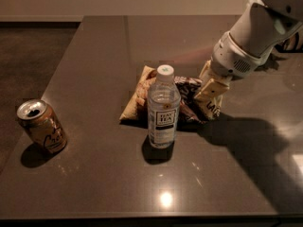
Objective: Move brown chip bag near blue plastic bottle
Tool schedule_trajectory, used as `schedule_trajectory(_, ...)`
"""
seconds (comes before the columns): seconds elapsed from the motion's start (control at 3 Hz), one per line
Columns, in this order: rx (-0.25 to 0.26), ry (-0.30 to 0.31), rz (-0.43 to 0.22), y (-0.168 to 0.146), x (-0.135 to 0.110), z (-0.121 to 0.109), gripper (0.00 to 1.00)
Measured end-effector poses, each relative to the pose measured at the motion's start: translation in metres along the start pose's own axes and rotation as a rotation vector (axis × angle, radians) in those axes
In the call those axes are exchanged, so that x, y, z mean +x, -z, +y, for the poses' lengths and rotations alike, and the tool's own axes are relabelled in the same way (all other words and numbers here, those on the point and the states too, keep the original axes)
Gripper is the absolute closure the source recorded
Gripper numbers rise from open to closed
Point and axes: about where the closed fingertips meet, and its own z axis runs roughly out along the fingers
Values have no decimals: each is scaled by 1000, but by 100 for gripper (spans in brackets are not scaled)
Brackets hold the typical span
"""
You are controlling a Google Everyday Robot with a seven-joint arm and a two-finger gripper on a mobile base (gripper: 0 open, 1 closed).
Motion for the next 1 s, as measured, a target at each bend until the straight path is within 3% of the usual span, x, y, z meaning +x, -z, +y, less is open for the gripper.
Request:
schedule_trajectory(0.67,6,3,-2,0,-2,0,15)
schedule_trajectory(1.0,9,5,-3,0,-3,-1,0)
